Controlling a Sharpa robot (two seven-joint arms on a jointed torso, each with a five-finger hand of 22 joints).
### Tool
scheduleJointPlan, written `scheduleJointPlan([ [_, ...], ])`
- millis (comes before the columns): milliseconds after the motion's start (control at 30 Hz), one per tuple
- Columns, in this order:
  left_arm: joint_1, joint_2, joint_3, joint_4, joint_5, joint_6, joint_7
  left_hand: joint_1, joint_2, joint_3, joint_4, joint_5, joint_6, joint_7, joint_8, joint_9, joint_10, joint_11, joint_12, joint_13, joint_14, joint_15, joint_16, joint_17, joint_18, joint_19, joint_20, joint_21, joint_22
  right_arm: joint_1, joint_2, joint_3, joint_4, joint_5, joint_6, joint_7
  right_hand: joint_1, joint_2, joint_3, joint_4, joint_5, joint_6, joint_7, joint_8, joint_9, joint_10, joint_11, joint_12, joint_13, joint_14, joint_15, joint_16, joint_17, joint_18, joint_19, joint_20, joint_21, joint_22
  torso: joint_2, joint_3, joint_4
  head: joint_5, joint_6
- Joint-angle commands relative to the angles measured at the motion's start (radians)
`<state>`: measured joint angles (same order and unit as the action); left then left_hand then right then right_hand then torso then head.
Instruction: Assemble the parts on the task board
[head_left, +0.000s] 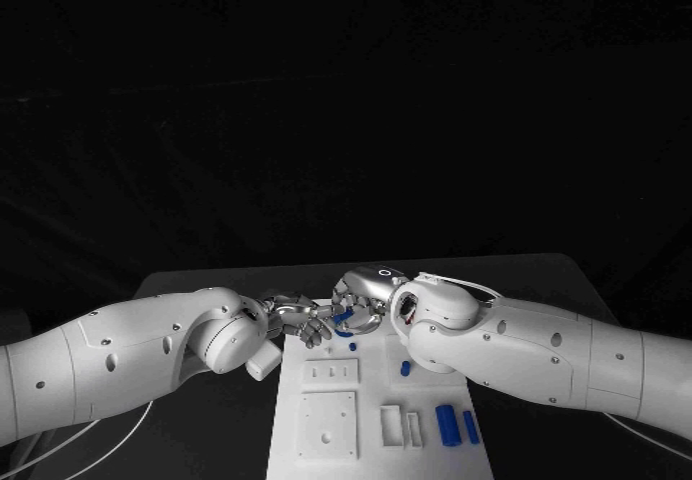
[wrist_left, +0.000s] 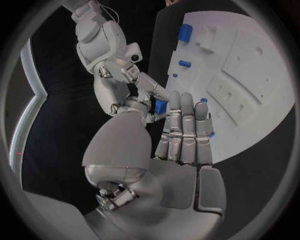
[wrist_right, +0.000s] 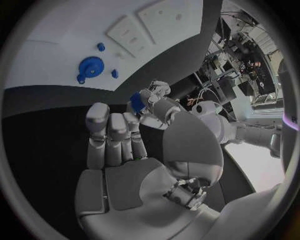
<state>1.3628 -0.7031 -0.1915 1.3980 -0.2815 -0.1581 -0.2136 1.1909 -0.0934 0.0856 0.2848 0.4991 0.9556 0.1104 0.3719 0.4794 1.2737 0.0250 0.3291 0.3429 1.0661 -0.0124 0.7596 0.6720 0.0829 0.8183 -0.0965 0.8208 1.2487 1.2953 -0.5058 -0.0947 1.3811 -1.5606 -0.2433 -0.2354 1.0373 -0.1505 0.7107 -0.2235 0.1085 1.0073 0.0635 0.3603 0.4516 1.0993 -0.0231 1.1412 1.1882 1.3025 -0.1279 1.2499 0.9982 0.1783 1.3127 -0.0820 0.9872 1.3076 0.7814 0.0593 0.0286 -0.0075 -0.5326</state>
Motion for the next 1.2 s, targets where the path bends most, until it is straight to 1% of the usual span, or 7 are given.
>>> scheduleJointPlan([
  [33, 0.001, 0.003, 0.001, 0.003, -0.005, 0.022, 0.000, 0.020, 0.008, 0.003, -0.006, -0.002, 0.008, -0.002, 0.006, 0.002, -0.004, -0.001, 0.008, 0.002, -0.010, 0.000, 0.005, -0.001, 0.007, -0.008, -0.014, 0.007, -0.002, -0.002, 0.002, -0.001, 0.004, -0.003, 0.017, 0.004, -0.008, 0.004, 0.003, 0.000, 0.004, 0.026, 0.022, 0.003, 0.021, 0.004, -0.003, 0.001, -0.001, 0.000, -0.005, -0.002, 0.002, 0.084, 0.003, -0.006, 0.005, 0.013, 0.000, -0.0005, -0.0006, 0.001, -0.001],
  [367, 0.001, 0.009, 0.001, -0.006, -0.021, 0.034, -0.021, 0.087, 0.022, 0.002, -0.020, -0.022, 0.013, -0.004, 0.006, 0.006, -0.003, -0.003, 0.013, 0.006, -0.011, 0.000, 0.010, -0.004, 0.006, -0.014, -0.013, 0.015, -0.008, -0.002, 0.004, -0.001, 0.006, -0.003, 0.016, 0.004, -0.010, 0.004, 0.003, 0.001, 0.005, 0.026, 0.022, 0.003, 0.021, 0.003, -0.003, 0.001, -0.001, 0.000, -0.005, -0.003, 0.002, 0.084, 0.003, -0.006, 0.004, 0.013, 0.000, -0.0002, -0.0006, 0.001, -0.002],
  [667, 0.001, 0.018, 0.001, -0.013, -0.028, 0.046, -0.041, 0.086, 0.009, -0.014, -0.002, -0.037, 0.022, -0.007, 0.008, 0.009, 0.002, -0.005, 0.017, 0.008, -0.008, -0.001, 0.014, -0.004, 0.004, -0.014, -0.014, 0.019, -0.012, -0.004, 0.011, -0.002, 0.005, -0.003, 0.019, 0.004, -0.010, 0.004, 0.003, 0.002, 0.006, 0.026, 0.022, 0.003, 0.022, 0.003, -0.003, 0.001, -0.001, 0.000, -0.005, -0.003, 0.002, 0.084, 0.003, -0.006, 0.004, 0.013, 0.001, -0.0004, -0.0012, 0.000, -0.005],
  [700, 0.001, 0.018, 0.001, -0.013, -0.028, 0.048, -0.041, 0.079, 0.005, -0.019, 0.003, -0.053, 0.023, -0.007, 0.008, 0.010, 0.003, -0.006, 0.017, 0.008, -0.008, -0.001, 0.015, -0.005, 0.004, -0.013, -0.014, 0.021, -0.014, -0.004, 0.011, -0.002, 0.005, -0.003, 0.019, 0.003, -0.010, 0.004, 0.003, 0.002, 0.006, 0.026, 0.022, 0.003, 0.022, 0.003, -0.003, 0.001, -0.001, 0.000, -0.005, -0.003, 0.002, 0.084, 0.003, -0.006, 0.004, 0.013, 0.001, -0.0003, -0.0012, -0.001, -0.005],
  [733, 0.001, 0.018, 0.001, -0.013, -0.028, 0.049, -0.041, 0.063, 0.001, -0.025, 0.007, -0.116, 0.025, -0.008, 0.007, 0.010, 0.004, -0.007, 0.018, 0.009, -0.008, -0.001, 0.016, -0.006, 0.004, -0.011, -0.015, 0.022, -0.017, -0.004, 0.011, -0.002, 0.005, -0.003, 0.020, 0.003, -0.011, 0.004, 0.003, 0.002, 0.006, 0.026, 0.022, 0.003, 0.022, 0.003, -0.003, 0.001, -0.001, 0.000, -0.005, -0.003, 0.002, 0.084, 0.003, -0.006, 0.004, 0.013, 0.001, -0.0003, -0.0012, -0.001, -0.005],
  [767, 0.001, 0.018, 0.001, -0.013, -0.028, 0.049, -0.042, 0.061, 0.000, -0.024, 0.006, -0.123, 0.025, -0.008, 0.007, 0.010, 0.004, -0.007, 0.018, 0.009, -0.007, -0.002, 0.016, -0.006, 0.004, -0.012, -0.015, 0.022, -0.018, -0.004, 0.012, -0.002, 0.005, -0.003, 0.020, 0.003, -0.011, 0.004, 0.003, 0.002, 0.007, 0.026, 0.022, 0.003, 0.022, 0.003, -0.003, 0.001, -0.001, 0.000, -0.005, -0.003, 0.002, 0.084, 0.003, -0.006, 0.004, 0.013, 0.001, -0.0001, -0.0012, -0.001, -0.005],
  [1200, 0.001, 0.016, 0.001, -0.012, -0.030, 0.055, -0.050, 0.088, 0.038, -0.005, -0.002, -0.120, 0.030, -0.010, 0.003, 0.011, 0.005, -0.008, 0.020, 0.009, -0.009, -0.003, 0.020, -0.010, 0.005, -0.017, -0.017, 0.029, -0.028, -0.005, 0.009, -0.003, 0.006, -0.003, 0.025, 0.002, -0.011, 0.005, 0.003, 0.001, 0.008, 0.026, 0.022, 0.003, 0.022, 0.004, -0.003, 0.001, -0.001, 0.000, -0.006, -0.003, 0.003, 0.084, 0.003, -0.007, 0.004, 0.013, 0.001, 0.0004, -0.0004, 0.000, -0.009],
])
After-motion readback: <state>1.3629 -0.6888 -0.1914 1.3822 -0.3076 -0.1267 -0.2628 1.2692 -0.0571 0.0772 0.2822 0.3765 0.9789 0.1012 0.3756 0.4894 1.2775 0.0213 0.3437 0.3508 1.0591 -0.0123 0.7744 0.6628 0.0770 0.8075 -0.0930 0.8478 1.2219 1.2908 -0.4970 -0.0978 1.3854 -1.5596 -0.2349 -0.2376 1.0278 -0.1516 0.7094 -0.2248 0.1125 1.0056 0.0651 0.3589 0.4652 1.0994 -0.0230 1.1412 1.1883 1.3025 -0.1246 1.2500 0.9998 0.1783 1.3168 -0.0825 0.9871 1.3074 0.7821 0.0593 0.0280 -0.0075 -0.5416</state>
